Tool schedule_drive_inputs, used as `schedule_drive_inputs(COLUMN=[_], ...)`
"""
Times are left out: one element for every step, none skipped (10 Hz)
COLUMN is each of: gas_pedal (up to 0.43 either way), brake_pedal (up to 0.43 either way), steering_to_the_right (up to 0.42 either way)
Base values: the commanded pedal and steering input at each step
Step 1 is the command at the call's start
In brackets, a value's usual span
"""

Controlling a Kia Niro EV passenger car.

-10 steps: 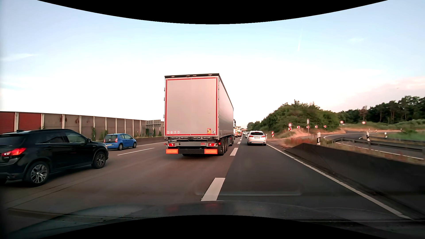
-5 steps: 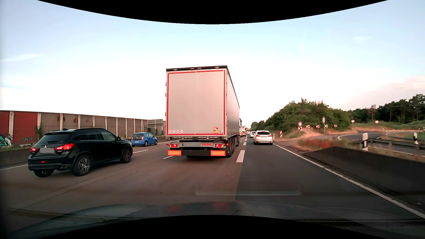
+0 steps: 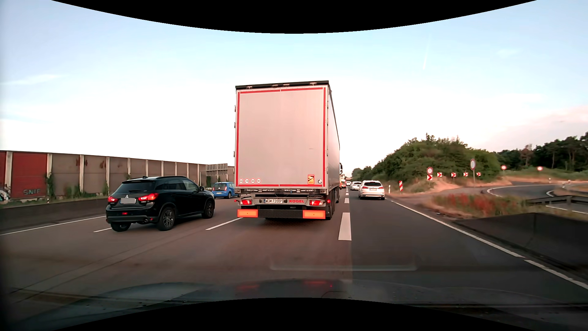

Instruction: Follow the waypoints while adhering to traffic rules and regulations

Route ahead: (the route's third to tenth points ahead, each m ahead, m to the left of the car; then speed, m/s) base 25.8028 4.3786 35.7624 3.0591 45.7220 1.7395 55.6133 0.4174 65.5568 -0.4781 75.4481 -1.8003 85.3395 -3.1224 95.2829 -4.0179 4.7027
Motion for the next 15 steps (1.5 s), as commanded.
schedule_drive_inputs(gas_pedal=[0.000,0.000,0.000,0.000,0.000,0.000,0.000,0.000,0.000,0.000,0.000,0.000,0.000,0.000,0.000], brake_pedal=[0.122,0.098,0.073,0.073,0.091,0.091,0.091,0.079,0.061,0.037,0.012,0.000,0.000,0.000,0.000], steering_to_the_right=[-0.032,-0.030,-0.027,-0.025,-0.026,-0.026,-0.026,-0.026,-0.024,-0.020,-0.018,-0.015,-0.014,-0.013,-0.011])
